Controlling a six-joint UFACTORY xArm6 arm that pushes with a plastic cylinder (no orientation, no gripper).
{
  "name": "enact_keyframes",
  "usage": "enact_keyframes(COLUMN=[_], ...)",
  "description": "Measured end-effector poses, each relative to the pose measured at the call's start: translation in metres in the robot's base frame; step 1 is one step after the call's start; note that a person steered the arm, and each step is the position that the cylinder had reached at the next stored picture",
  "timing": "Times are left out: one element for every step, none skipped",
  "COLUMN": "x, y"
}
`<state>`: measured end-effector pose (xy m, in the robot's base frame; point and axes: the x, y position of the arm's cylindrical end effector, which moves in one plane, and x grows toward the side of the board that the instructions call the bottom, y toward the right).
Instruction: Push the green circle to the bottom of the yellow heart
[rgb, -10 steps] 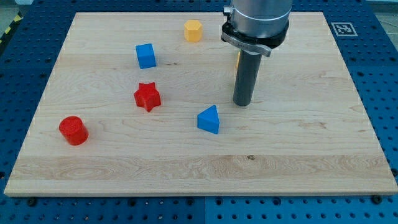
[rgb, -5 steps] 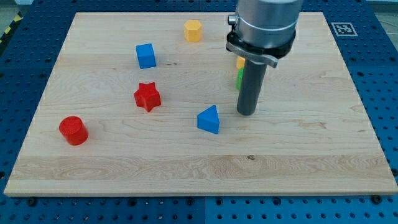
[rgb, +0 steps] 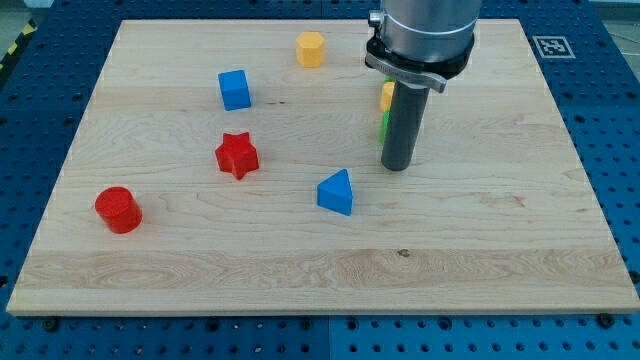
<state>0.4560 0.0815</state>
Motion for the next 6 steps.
enact_keyframes(x=[-0.012,-0.021,-0.02,-0.004,0.002,0.004], y=[0.0,0.0,0.002,0.008,0.012,0.017])
